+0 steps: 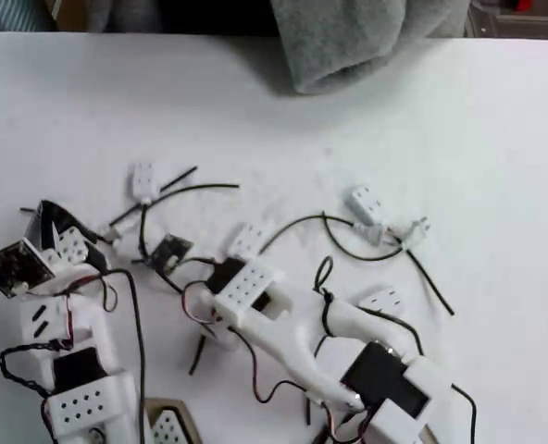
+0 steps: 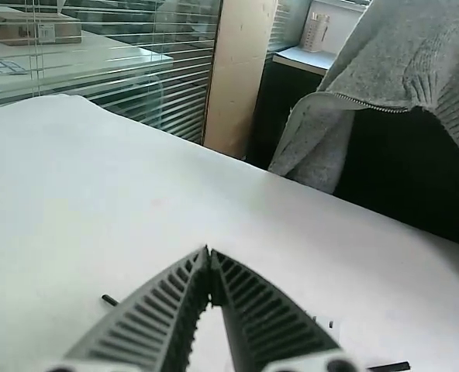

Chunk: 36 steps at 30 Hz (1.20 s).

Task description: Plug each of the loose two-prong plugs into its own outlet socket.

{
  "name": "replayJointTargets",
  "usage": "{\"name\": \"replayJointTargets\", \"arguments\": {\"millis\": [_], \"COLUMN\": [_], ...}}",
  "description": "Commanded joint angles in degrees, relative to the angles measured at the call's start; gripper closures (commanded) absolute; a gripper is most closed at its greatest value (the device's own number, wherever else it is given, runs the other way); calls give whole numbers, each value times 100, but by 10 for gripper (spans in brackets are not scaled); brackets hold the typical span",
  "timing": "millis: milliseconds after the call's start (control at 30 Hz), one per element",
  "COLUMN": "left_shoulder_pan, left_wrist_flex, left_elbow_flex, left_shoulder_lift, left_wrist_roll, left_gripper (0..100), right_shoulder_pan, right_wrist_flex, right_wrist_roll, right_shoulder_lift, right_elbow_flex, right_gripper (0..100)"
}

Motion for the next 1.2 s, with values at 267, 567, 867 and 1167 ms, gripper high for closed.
{"name": "replayJointTargets", "arguments": {"millis": [267,567,867,1167], "left_shoulder_pan": [40,40,40,40], "left_wrist_flex": [18,18,18,18], "left_elbow_flex": [-35,-35,-35,-35], "left_shoulder_lift": [-4,-4,-4,-4], "left_wrist_roll": [-62,-62,-62,-62], "left_gripper": [976,976,976,976], "right_shoulder_pan": [-40,-40,-40,-13], "right_wrist_flex": [101,321,338,347], "right_wrist_roll": [-9,9,202,211], "right_shoulder_lift": [-4,40,40,-13], "right_elbow_flex": [-176,-220,-229,-422], "right_gripper": [916,911,929,979]}}
